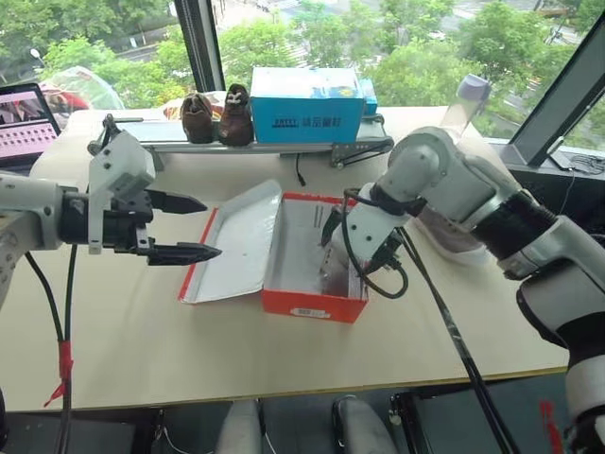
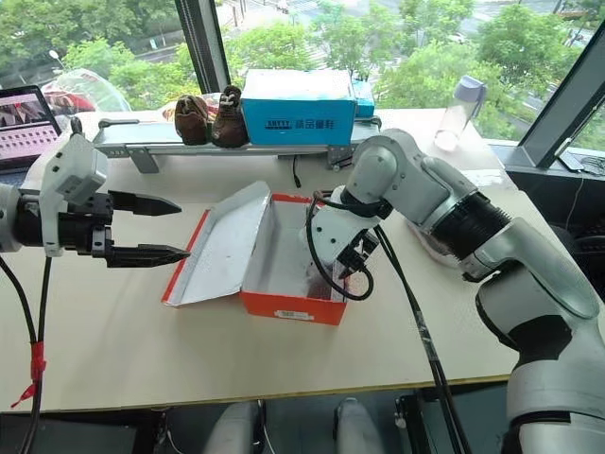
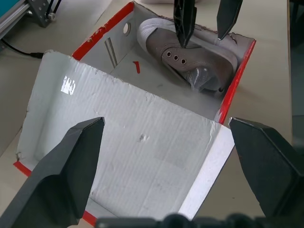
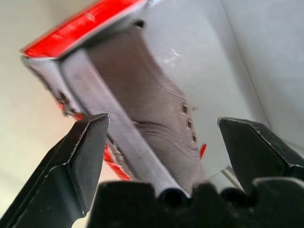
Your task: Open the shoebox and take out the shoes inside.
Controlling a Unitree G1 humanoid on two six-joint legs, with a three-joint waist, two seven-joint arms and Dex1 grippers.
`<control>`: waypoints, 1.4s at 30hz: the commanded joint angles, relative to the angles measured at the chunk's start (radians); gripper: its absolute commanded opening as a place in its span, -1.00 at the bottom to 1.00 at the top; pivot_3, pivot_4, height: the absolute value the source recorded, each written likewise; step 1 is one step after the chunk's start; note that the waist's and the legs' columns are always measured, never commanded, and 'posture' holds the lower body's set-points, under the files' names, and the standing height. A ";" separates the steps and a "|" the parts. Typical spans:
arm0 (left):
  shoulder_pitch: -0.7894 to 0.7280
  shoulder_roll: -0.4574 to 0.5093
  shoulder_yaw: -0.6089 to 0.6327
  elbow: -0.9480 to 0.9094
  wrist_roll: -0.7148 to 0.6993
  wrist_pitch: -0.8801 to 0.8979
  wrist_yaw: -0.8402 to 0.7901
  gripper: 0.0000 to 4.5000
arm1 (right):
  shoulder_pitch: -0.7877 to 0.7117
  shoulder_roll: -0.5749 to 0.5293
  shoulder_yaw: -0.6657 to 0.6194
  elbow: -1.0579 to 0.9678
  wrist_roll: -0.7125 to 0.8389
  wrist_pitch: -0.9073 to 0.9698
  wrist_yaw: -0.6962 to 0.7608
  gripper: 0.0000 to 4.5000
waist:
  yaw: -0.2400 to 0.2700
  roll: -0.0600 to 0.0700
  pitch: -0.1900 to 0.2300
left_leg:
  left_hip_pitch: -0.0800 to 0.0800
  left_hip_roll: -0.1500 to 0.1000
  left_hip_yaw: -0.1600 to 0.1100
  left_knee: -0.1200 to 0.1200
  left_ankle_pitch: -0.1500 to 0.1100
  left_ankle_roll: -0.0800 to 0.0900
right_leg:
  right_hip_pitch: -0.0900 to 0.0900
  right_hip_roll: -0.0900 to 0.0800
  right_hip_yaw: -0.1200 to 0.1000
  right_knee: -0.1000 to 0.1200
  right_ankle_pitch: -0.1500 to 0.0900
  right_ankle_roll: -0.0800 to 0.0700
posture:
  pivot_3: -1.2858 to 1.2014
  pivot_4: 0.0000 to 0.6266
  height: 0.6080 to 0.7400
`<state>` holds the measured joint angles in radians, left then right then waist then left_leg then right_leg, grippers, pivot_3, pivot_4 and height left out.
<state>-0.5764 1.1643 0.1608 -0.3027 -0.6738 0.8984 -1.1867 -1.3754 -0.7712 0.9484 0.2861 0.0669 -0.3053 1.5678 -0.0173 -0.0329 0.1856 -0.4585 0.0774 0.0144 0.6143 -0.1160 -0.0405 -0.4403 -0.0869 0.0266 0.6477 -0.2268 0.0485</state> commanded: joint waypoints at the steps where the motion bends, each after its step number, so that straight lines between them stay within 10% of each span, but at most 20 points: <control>1: -0.006 0.018 0.031 -0.021 -0.013 0.000 0.010 1.00 | -0.026 -0.047 0.047 -0.065 0.046 -0.022 0.047 0.97 | 0.002 0.000 0.000 | 0.000 0.000 0.000 0.000 0.000 0.000 | 0.000 0.000 0.000 0.000 0.000 0.000 | 0.03 -0.52 1.00; 20: -0.006 0.047 0.044 -0.028 -0.041 0.015 0.032 1.00 | 0.109 0.064 0.003 -0.126 -0.073 -0.002 0.047 0.97 | 0.003 -0.002 -0.001 | 0.001 0.000 0.000 0.000 0.000 0.000 | 0.001 0.000 0.000 0.000 0.000 -0.001 | 0.03 -0.52 1.00; 27: -0.007 0.050 0.049 -0.034 -0.048 0.023 0.040 1.00 | 0.118 0.074 0.016 -0.087 -0.108 -0.021 0.047 0.08 | 0.000 -0.003 -0.002 | 0.003 0.001 0.000 0.000 0.000 0.000 | 0.002 0.001 0.000 0.000 0.000 -0.001 | 0.03 -0.52 1.00; 42: -0.013 0.037 0.041 -0.046 -0.055 0.032 0.051 1.00 | 0.041 0.382 -0.204 0.146 -0.160 -0.007 -0.168 0.08 | -0.007 -0.007 -0.005 | 0.012 0.003 0.002 -0.004 0.000 -0.001 | 0.007 0.001 0.000 0.001 -0.001 -0.004 | 0.03 -0.52 1.00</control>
<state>-0.5747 1.1910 0.1782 -0.3372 -0.7165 0.9344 -1.1435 -1.2759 -0.4157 0.8461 0.4055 -0.0941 -0.3317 1.4745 -0.0246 -0.0404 0.1810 -0.4470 0.0801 0.0169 0.6102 -0.1161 -0.0410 -0.4334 -0.0857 0.0265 0.6489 -0.2278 0.0443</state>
